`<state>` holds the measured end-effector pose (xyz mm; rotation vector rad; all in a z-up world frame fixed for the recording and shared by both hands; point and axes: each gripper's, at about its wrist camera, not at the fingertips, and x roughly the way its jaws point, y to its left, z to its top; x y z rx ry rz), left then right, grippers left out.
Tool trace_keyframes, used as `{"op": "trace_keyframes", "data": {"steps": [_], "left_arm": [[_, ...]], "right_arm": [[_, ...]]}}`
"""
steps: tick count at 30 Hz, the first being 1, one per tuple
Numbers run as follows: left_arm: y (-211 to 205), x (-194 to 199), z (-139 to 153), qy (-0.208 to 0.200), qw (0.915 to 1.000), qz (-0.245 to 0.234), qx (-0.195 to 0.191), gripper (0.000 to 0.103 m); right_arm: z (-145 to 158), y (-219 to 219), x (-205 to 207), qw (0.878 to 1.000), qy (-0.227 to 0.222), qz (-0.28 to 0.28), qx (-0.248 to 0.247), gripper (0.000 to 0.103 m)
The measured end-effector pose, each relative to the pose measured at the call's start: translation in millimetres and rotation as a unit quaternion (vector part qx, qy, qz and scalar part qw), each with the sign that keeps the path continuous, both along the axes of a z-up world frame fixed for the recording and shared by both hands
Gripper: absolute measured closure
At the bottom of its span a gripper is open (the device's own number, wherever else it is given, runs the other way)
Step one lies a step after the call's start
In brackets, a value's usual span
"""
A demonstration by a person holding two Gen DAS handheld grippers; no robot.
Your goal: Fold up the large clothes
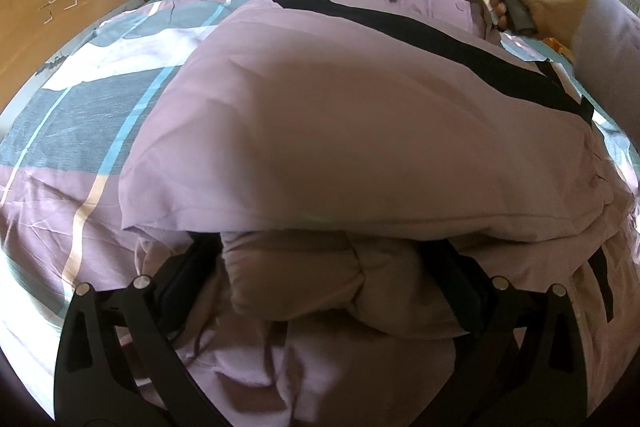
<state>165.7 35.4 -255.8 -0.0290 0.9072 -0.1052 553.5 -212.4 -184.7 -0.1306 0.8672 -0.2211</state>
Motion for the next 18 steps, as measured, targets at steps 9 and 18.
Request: {"op": "trace_keyframes", "data": {"steps": [9,18], "left_arm": [[4.2,-0.3,6.7,-0.008,0.9997,0.017,-0.013,0.002],[10.2,-24.2,61.3,-0.056,0.9958,0.046,-0.056,0.002]], "right_arm": [[121.2,-2.8,-269.5,0.95,-0.248,0.182,0.055,0.098],[48.1,-35.6,-447.0,0.967,-0.159,0.156,0.123,0.001]]}}
